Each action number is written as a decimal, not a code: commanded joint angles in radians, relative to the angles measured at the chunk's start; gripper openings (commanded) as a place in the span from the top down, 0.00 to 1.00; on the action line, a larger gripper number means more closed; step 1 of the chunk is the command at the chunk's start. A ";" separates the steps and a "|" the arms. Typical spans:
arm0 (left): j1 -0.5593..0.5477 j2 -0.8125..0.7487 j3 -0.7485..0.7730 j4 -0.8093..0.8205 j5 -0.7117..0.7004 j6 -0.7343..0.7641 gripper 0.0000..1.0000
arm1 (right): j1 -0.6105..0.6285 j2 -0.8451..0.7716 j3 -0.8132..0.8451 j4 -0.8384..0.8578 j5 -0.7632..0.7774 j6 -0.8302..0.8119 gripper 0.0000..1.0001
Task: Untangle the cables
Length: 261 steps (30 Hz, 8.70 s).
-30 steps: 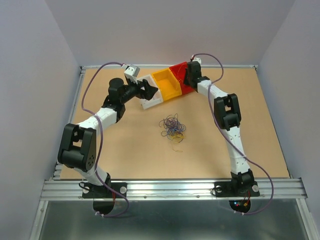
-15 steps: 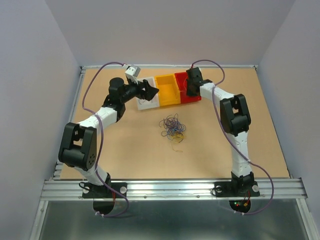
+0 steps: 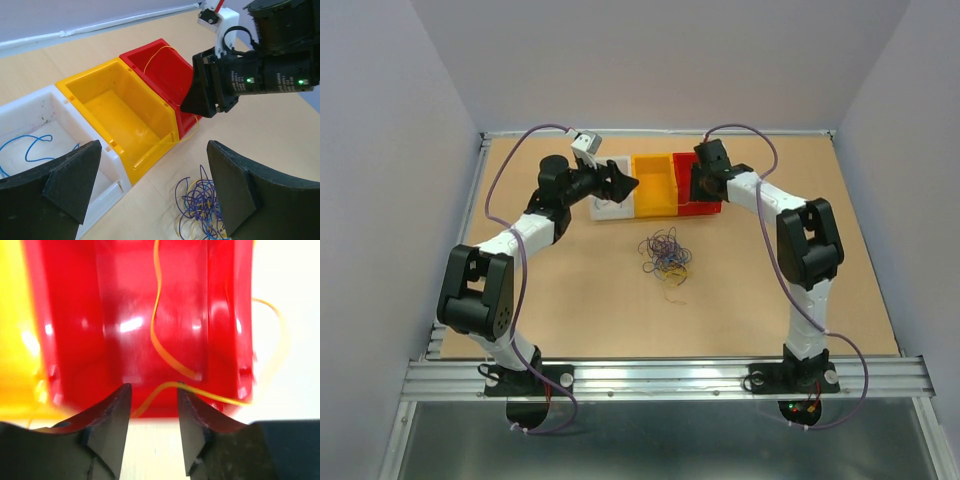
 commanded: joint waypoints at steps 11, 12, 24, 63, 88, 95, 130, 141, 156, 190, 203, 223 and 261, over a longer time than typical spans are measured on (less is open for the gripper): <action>-0.173 0.065 0.126 -0.130 -0.070 0.215 0.02 | 0.024 -0.319 -0.172 0.070 0.122 0.055 0.22; -0.186 0.070 0.133 -0.142 -0.075 0.248 0.02 | 0.023 -0.325 -0.181 0.070 0.170 0.073 0.12; -0.289 0.145 0.220 -0.267 -0.245 0.391 0.09 | -0.221 -0.421 -0.421 0.282 -0.170 0.333 0.12; -0.370 0.358 0.357 -0.328 -0.448 0.516 0.52 | -0.373 -0.091 -0.639 0.940 -0.658 0.775 0.35; -0.376 0.346 0.354 -0.316 -0.477 0.520 1.00 | -0.275 -0.356 -0.668 0.840 -0.280 0.516 0.99; -0.376 0.312 0.331 -0.302 -0.491 0.511 1.00 | -0.157 -0.352 -0.547 0.738 -0.091 0.324 1.00; -0.207 0.205 0.271 -0.245 -0.265 0.336 0.98 | 0.029 0.075 0.049 0.073 0.080 0.120 0.77; -0.186 0.087 0.185 -0.224 -0.175 0.471 0.26 | 0.029 -0.040 -0.080 0.199 0.030 0.098 0.54; -0.222 0.176 0.231 -0.346 -0.083 0.650 0.25 | 0.029 -0.046 -0.094 0.207 0.049 0.109 0.76; -0.338 0.323 0.301 -0.354 -0.428 0.729 1.00 | 0.029 -0.014 -0.085 0.208 0.047 0.124 0.80; -0.338 0.225 0.228 -0.337 -0.390 0.787 0.29 | 0.029 -0.016 -0.089 0.207 0.064 0.126 0.80; -0.370 0.309 0.268 -0.370 -0.463 0.858 0.35 | 0.009 -0.031 -0.099 0.208 0.017 0.149 0.82; -0.347 0.495 0.895 -0.670 -0.060 0.341 1.00 | -0.036 -0.075 -0.166 0.231 -0.020 0.230 0.78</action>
